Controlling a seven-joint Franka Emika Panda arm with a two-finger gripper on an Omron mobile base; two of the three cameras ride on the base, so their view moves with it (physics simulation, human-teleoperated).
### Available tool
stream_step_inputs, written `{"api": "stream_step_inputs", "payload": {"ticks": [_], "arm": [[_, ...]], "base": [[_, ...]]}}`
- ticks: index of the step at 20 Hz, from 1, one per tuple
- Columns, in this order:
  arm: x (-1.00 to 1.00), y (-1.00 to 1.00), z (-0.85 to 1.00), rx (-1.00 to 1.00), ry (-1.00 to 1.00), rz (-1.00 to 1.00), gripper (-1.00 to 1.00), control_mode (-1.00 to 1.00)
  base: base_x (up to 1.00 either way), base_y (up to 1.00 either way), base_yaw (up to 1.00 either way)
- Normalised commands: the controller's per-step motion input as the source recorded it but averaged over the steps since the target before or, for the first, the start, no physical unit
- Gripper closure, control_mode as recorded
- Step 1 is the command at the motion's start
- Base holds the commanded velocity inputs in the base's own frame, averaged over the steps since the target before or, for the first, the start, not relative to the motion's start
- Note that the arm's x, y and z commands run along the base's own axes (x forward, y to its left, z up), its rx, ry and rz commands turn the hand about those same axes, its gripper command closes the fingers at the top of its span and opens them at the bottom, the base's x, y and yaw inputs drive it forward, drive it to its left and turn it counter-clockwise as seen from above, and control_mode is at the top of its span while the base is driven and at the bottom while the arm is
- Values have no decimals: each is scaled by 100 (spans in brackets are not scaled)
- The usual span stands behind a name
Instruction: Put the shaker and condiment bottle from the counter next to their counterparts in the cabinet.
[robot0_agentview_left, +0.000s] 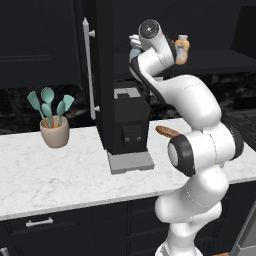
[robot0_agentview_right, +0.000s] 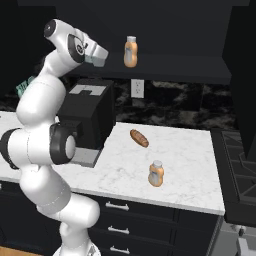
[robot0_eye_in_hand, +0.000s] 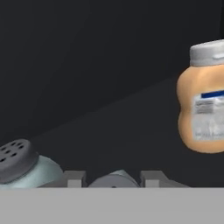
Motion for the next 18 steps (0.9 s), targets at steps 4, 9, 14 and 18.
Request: {"api": "stream_step_inputs", "payload": {"ticks": [4, 9, 14, 18], "arm": [[12, 0, -18, 0, 10, 0, -100, -100], [8, -8, -14, 0, 4, 1, -100, -100], [17, -15, -22, 0, 0, 6, -100, -100], [31, -16, -19, 0, -3, 13, -100, -100]], "base": [[0, 0, 0], [0, 0, 0], [0, 0, 0], [0, 0, 0]]}}
